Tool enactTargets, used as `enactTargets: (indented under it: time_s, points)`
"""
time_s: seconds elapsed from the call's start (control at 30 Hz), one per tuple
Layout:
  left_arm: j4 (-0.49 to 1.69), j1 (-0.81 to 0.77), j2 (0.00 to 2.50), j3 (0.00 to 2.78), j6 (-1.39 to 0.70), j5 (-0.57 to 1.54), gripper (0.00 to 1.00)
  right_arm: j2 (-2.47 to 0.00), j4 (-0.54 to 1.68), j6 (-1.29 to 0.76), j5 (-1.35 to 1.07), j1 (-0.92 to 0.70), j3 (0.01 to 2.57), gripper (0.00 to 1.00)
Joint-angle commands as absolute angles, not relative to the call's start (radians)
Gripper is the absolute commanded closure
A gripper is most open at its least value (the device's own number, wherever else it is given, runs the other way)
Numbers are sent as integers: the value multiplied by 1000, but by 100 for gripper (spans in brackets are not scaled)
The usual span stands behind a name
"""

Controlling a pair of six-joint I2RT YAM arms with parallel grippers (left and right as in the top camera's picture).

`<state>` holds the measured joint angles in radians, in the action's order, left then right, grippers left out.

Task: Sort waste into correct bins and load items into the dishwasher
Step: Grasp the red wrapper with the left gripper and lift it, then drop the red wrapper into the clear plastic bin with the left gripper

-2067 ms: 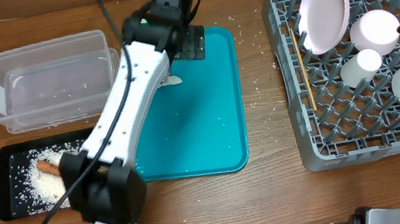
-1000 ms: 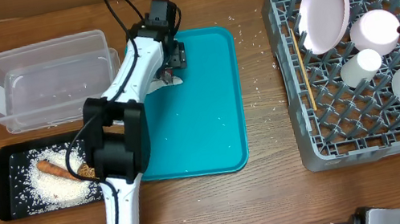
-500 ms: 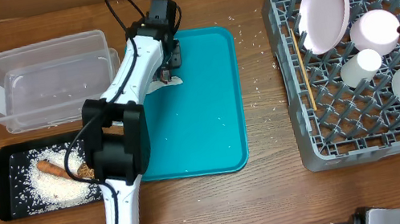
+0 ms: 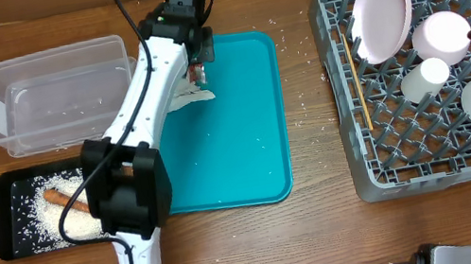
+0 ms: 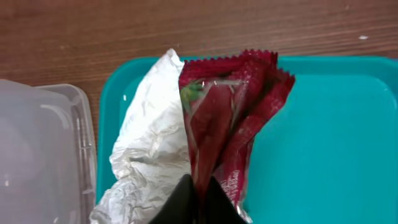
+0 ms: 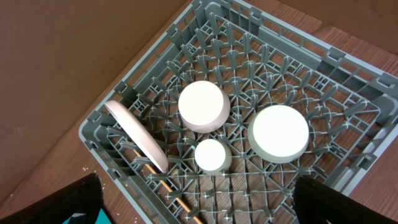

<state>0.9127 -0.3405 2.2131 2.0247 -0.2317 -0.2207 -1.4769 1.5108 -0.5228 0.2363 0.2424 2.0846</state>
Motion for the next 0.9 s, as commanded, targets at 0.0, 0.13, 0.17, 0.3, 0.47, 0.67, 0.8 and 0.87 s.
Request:
enactTargets:
  time_s: [0.0,0.13,0.17,0.3,0.47,0.67,0.8,0.87]
  points:
    - [886,-334,2079,2046,-256,-264,96,-1478,1506,-524,246,247,2083,0]
    - [845,-305,1989,2046,-321,-424,96,-1478,1506,-524,246,247,2083,0]
    - [833,-291,1971,2046,-322,-464,96,-1478,1506,-524,246,247,2083,0]
    - [823,-212,1943,2046,-323,-553,96,-1478,1506,-524,246,247,2083,0]
    - [888,-86,1972,2043,-416,-550,95,-1478,1506,-524,246,247,2083,0]
    - [981,48,2031,2043,-506,-485,56,-1478,1506,-524,246,247,2083,0]
    - [1024,95,2054,2043,-505,-364,36,-1478,1506,-524,246,247,2083,0]
    - [1042,105,2057,2043,-505,-272,23,-1478,1506,-524,246,247,2083,0]
